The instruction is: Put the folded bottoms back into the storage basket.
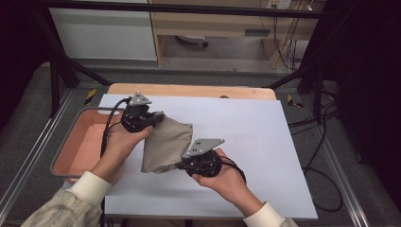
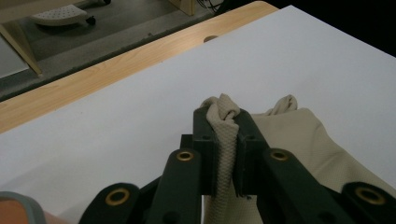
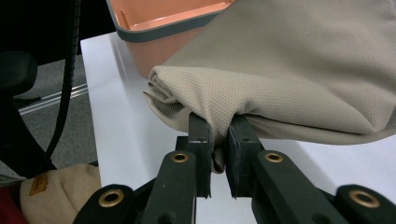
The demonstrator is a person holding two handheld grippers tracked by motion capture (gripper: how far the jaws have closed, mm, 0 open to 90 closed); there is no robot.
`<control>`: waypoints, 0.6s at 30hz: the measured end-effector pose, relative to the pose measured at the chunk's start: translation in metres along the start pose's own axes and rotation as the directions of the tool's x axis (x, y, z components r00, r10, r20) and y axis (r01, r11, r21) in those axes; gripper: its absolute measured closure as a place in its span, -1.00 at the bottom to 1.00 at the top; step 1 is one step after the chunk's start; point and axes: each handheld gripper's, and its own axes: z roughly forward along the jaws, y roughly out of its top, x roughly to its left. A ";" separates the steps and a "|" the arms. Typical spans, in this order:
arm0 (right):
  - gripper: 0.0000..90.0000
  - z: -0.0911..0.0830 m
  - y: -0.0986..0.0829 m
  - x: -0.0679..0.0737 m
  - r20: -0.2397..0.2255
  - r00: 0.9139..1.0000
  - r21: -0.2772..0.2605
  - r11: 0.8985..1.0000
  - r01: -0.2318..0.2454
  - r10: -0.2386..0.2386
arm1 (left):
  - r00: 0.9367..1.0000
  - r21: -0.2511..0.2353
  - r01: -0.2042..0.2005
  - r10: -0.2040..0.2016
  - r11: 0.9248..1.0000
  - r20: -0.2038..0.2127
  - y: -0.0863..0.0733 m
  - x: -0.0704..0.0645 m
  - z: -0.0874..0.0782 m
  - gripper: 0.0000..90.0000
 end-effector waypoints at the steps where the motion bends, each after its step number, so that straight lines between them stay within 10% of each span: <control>1: 0.83 0.001 0.002 0.000 -0.002 1.000 0.000 1.000 0.003 -0.003 | 1.000 0.002 0.008 -0.008 1.000 0.004 -0.001 0.002 -0.001 0.83; 18: 0.83 0.021 0.028 0.002 -0.027 0.999 0.018 0.999 0.034 -0.034 | 0.998 -0.008 0.047 -0.047 0.999 -0.032 -0.007 0.029 -0.025 0.83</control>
